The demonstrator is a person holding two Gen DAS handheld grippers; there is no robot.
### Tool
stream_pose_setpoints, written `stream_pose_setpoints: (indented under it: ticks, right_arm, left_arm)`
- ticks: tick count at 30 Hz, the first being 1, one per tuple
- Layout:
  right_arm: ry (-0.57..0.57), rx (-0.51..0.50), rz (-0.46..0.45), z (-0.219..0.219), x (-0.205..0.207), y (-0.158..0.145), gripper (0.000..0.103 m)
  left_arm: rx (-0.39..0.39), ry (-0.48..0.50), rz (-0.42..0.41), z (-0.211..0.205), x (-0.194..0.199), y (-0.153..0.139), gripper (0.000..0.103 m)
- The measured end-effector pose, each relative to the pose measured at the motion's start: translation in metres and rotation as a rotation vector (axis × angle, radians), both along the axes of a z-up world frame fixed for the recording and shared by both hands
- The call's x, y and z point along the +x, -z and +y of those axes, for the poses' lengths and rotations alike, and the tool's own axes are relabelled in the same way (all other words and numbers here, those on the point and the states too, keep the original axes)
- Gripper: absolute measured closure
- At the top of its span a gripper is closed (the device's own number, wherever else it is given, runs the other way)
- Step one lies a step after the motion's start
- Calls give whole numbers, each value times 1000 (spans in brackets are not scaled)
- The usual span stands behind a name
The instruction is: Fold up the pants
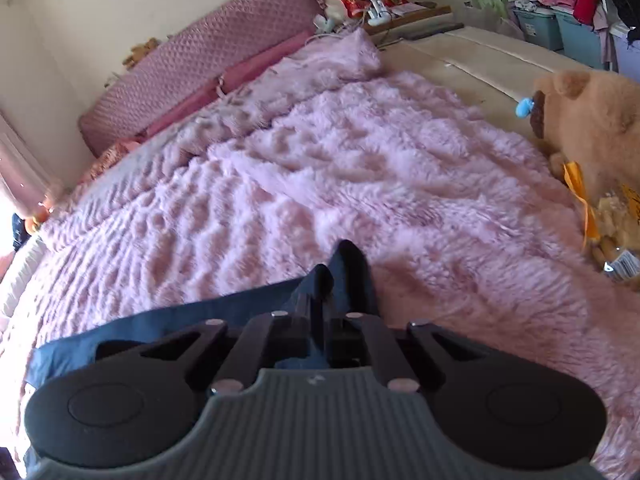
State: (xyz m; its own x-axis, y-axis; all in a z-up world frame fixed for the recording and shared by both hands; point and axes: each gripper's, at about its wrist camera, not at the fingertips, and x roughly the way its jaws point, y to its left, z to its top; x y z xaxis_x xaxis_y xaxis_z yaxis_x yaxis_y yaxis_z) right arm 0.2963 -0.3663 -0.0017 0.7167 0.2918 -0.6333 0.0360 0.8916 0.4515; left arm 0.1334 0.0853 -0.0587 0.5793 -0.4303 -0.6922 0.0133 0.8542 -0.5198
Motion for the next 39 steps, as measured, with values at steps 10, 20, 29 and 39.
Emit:
stream_pose_setpoints:
  ticks: [10, 20, 29, 39]
  right_arm:
    - [-15, 19, -200, 7, 2, -13, 103]
    - [113, -90, -17, -1, 53, 57, 101]
    - [338, -194, -74, -30, 22, 40, 66]
    - [246, 175, 302, -32, -30, 21, 37]
  left_arm:
    - [-14, -6, 16, 10, -9, 1, 42]
    - [-65, -20, 33, 17, -8, 4, 42]
    - [-68, -18, 29, 17, -2, -5, 42]
    - [-183, -124, -107, 38, -16, -20, 42]
